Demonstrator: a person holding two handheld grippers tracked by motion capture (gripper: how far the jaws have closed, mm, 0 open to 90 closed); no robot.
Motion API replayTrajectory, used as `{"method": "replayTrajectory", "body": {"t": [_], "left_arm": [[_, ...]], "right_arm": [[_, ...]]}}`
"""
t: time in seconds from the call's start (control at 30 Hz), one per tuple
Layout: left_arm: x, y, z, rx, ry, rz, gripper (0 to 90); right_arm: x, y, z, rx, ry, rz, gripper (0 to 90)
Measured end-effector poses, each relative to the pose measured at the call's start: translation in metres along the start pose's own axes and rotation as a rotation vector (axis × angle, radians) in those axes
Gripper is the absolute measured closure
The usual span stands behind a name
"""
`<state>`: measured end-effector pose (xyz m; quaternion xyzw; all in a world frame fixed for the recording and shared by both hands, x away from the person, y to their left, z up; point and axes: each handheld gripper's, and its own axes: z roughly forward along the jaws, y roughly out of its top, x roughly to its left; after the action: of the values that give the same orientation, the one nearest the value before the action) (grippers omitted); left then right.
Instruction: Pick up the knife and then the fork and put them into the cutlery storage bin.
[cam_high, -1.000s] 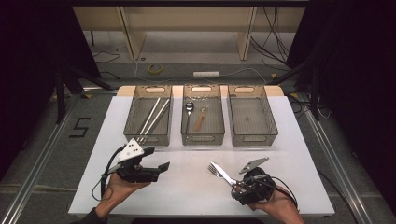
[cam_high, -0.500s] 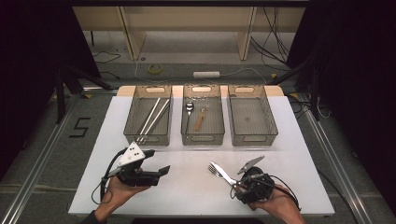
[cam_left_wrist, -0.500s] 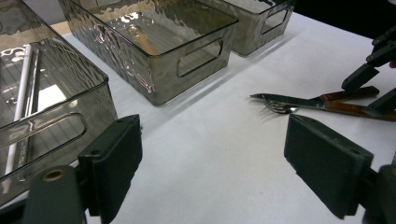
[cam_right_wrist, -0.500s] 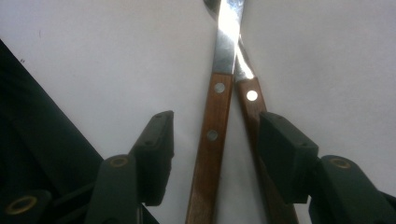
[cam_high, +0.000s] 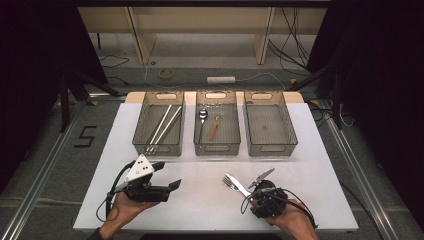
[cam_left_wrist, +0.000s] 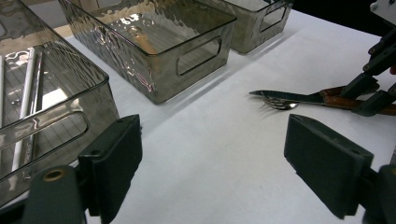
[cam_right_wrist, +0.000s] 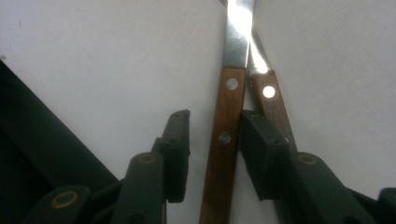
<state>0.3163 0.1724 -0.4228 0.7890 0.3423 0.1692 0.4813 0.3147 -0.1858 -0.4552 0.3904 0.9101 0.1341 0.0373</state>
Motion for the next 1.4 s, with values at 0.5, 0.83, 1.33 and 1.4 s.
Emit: {"method": "replayTrajectory", "body": {"t": [0.5,0.83,1.33,1.4], "left_arm": [[-0.0021,0.0001,0.0014,0.010,0.000,0.010,18.9],[-0.0030,0.0001,0.0017,0.012,0.000,0.019,19.0],[-0.0034,0.0000,0.0013,0.010,0.003,0.026,19.5],[-0.0033,-0.0001,0.0013,0.010,0.004,0.026,19.5]], "right_arm": [[-0.0016,0.0000,0.0034,0.008,-0.030,-0.024,73.2],[-0.0009,0.0014,0.0035,0.018,-0.038,-0.009,75.5],[-0.0050,-0.0005,-0.0008,-0.009,-0.005,-0.004,77.3],[-0.0054,-0.0014,-0.0025,-0.013,-0.008,-0.007,77.3]]}}
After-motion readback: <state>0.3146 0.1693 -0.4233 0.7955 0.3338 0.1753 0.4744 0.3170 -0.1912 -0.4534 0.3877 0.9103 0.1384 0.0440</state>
